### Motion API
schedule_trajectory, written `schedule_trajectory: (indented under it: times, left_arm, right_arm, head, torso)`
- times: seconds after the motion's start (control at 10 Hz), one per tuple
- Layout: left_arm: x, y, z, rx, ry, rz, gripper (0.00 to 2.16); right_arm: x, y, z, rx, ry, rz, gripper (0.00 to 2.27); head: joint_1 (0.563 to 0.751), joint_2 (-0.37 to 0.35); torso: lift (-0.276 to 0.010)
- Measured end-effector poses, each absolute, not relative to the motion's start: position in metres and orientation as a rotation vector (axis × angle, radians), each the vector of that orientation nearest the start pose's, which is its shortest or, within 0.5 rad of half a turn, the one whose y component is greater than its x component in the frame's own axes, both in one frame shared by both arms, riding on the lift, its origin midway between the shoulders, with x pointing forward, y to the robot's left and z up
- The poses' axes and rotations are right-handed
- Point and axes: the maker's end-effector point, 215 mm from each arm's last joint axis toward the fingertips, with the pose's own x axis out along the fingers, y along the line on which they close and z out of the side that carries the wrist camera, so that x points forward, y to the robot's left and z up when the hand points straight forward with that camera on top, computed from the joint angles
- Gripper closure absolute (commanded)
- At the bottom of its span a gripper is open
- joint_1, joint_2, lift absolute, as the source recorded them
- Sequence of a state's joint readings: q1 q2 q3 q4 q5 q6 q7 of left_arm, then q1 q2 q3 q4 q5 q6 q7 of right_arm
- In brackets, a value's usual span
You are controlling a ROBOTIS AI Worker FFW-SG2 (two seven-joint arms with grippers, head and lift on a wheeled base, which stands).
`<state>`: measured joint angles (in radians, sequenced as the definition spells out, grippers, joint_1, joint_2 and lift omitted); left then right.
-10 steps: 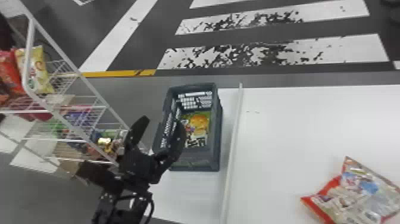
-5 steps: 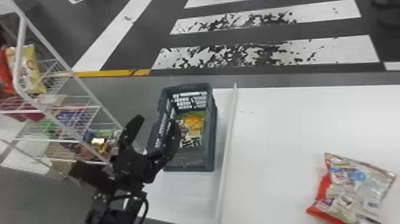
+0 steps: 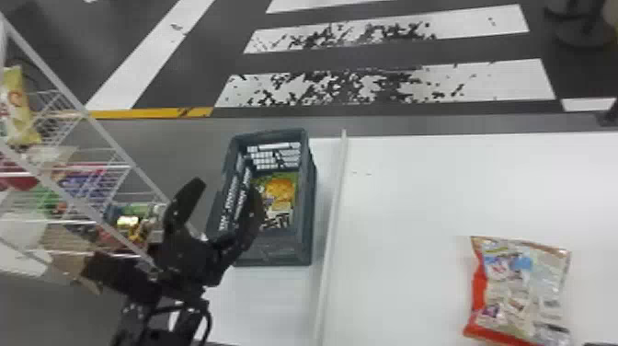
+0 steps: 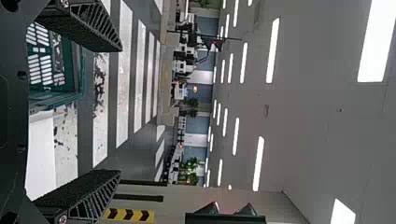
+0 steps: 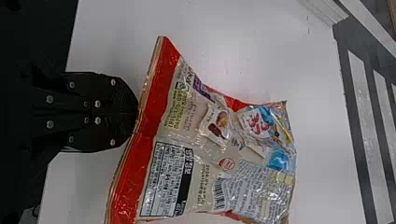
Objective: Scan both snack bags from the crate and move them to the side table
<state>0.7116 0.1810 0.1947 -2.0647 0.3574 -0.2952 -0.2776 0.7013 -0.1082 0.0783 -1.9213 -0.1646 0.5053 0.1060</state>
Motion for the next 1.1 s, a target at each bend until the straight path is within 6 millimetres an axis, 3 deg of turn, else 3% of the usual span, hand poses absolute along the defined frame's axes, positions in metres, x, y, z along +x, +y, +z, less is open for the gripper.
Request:
schedule_trajectory:
  times: [0.5,0.8,1.0,1.1]
  left_arm:
    - [0.377,0.291,-0.301,-0.065,-0.116,-0.177,0.06]
    - [0.378,0.292,-0.304,-0.068,-0.112,-0.175,0.06]
    - [0.379,0.293,-0.308,-0.069,-0.106,-0.172,0.06]
    - [0.379,0.294,-0.310,-0.069,-0.105,-0.170,0.06]
  right_arm:
    - [0.253,-0.179,-0.606,0.148,0.865,0.192,2.24]
    - [0.239,-0.166,-0.598,0.178,0.886,0.215,2.24]
    - [0.230,-0.157,-0.572,0.206,0.867,0.235,2.24]
    - [0.236,-0.153,-0.551,0.216,0.823,0.249,2.24]
  head:
    - [0.695,0.207]
    - [0.695,0.230]
    - [0.695,0.259]
    - [0.695,0.266]
  torso:
    - [-0.029]
    - [-0.029]
    - [-0.029]
    - [-0.029]
